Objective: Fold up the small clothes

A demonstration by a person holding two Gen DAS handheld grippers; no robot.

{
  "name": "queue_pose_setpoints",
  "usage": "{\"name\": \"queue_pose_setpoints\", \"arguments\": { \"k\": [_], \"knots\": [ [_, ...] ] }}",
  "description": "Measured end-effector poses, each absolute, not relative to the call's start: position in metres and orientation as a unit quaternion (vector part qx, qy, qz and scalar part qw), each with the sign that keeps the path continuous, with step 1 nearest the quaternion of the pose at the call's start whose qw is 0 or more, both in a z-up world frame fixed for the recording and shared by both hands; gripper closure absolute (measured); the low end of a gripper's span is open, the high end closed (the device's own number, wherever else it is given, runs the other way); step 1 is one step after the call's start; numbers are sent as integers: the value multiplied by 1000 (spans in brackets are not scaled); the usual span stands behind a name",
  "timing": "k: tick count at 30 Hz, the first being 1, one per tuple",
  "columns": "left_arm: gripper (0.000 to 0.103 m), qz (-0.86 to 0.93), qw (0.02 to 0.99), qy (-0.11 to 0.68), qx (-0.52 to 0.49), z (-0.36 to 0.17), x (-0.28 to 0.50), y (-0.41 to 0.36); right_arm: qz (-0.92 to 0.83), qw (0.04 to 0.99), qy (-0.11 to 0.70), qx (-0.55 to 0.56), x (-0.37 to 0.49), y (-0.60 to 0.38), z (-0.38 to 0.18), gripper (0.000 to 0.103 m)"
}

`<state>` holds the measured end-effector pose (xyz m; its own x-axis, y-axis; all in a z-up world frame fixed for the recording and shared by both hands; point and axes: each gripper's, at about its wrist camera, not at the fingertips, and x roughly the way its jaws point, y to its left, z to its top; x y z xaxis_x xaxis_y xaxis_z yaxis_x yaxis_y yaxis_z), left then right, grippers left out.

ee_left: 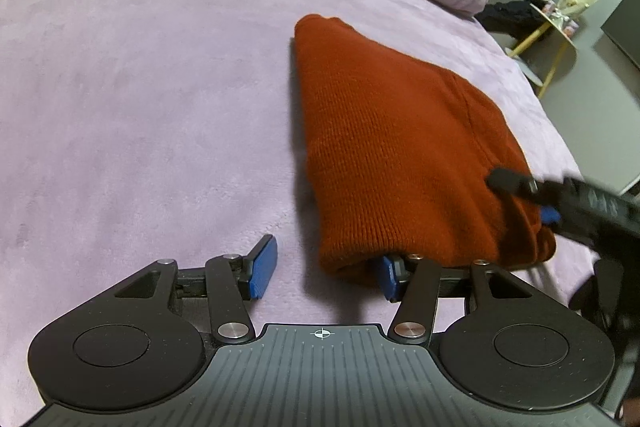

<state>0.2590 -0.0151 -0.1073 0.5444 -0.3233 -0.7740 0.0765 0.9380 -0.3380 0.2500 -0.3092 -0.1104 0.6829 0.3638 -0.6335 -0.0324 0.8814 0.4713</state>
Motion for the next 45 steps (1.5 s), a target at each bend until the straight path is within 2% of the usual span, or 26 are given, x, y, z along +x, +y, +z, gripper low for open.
{"name": "queue_pose_setpoints", "arguments": {
  "k": [5,7,8,11,15,19,21,24,27,29,31,32,33,40,45],
  "knots": [
    [46,-105,871,463,-128,-105,260,-24,123,893,396,175,234,-295,-109,46],
    [46,-106,871,464,-124,-104,260,-28,119,897,396,154,237,-287,-107,61],
    [46,-105,871,464,-121,-103,259,-30,124,900,393,144,237,-283,-107,75],
    [46,-103,873,465,-102,-100,259,-36,119,912,381,95,237,-268,-101,83],
    [46,-98,875,464,-93,-98,259,-41,91,948,304,-21,228,-251,-68,86],
    [45,-101,873,468,-92,-99,259,-48,64,964,254,-53,220,-259,-46,89],
    [45,-100,872,471,-92,-101,260,-49,44,964,252,-76,216,-265,-51,90],
    [41,-100,870,475,-91,-105,261,-50,18,954,296,-55,221,-287,-79,91],
    [43,-102,870,475,-84,-103,261,-51,1,944,328,-25,226,-310,-106,90],
    [43,-100,870,476,-84,-104,263,-52,14,944,328,28,226,-321,-101,87],
    [43,-98,870,476,-84,-103,263,-54,33,936,336,98,229,-332,-94,77],
    [43,-98,871,475,-82,-103,263,-56,46,931,339,129,230,-338,-93,63],
    [43,-97,871,475,-80,-103,263,-57,57,926,339,155,230,-343,-93,54],
    [44,-106,867,479,-81,-96,259,-53,59,915,348,195,247,-342,-105,54],
    [44,-130,867,472,-91,-80,249,-38,66,891,356,274,274,-362,-111,51]
  ]
}}
